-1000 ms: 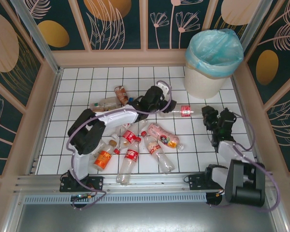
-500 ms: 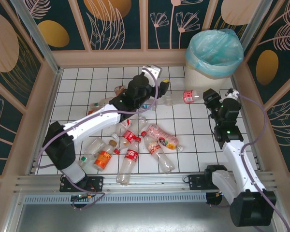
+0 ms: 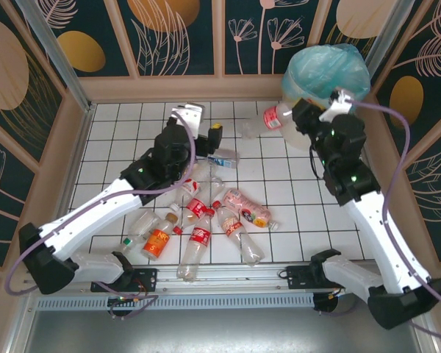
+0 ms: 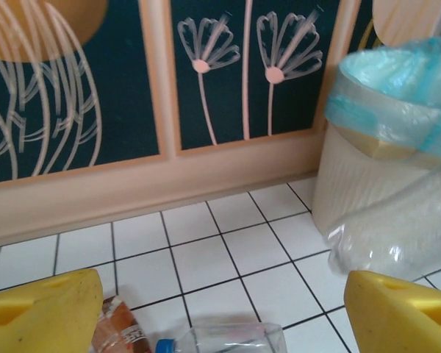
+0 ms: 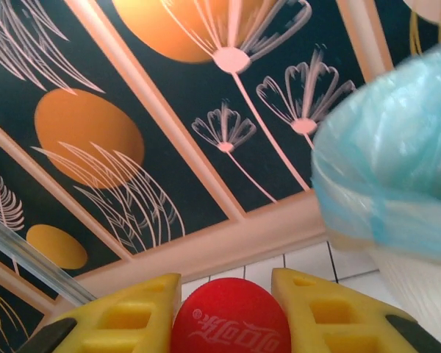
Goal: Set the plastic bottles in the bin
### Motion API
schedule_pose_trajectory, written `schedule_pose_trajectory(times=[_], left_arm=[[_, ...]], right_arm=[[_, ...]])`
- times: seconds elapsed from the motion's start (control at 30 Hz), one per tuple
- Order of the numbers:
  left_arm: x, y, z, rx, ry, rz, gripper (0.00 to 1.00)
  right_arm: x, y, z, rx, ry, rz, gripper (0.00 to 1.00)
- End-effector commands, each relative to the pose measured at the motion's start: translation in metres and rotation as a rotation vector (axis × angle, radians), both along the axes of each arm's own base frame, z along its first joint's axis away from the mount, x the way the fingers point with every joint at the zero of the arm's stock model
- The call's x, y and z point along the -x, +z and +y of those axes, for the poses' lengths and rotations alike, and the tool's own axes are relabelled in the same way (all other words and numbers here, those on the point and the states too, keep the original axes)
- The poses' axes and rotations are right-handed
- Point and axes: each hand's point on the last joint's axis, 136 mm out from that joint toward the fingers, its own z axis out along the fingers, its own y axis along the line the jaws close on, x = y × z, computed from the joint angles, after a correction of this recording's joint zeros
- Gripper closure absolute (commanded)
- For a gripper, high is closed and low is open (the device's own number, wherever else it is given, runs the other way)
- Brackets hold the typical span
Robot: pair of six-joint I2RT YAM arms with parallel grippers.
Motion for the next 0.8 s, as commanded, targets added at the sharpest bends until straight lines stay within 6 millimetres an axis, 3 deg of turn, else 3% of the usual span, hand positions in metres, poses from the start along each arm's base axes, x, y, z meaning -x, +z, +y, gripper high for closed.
schedule_pose_trajectory(times=[0.0,0.23,0.47,0.63,0.77], left_arm=[[0.01,-0.009,0.026,0.027,0.076,0.049,0.12],[0.033,-0.017,0.028,0.108,-0.008,0.085,0.09],[0.037,-0.01,0.021,0.165,-0.05,0.088,0.06],[0.033,-0.022,0.009,0.166,-0.071,0.135,0.07],[0.03,-0.034,-0.008,0.146,-0.121,0.187,0.08]], right_arm=[[-0.01,0.041,0.006,0.129,-0.033,-0.052,1.0],[-0.054,0.119,0.021,0.281,-0.091,-0.098,1.0],[-0.083,0.178,-0.006,0.433,-0.348,-0.176,1.0],[-0.099,0.184,-0.033,0.531,-0.522,-0.21,1.0],[-0.118,0.173,-0.052,0.559,-0.559,-0.177,1.0]])
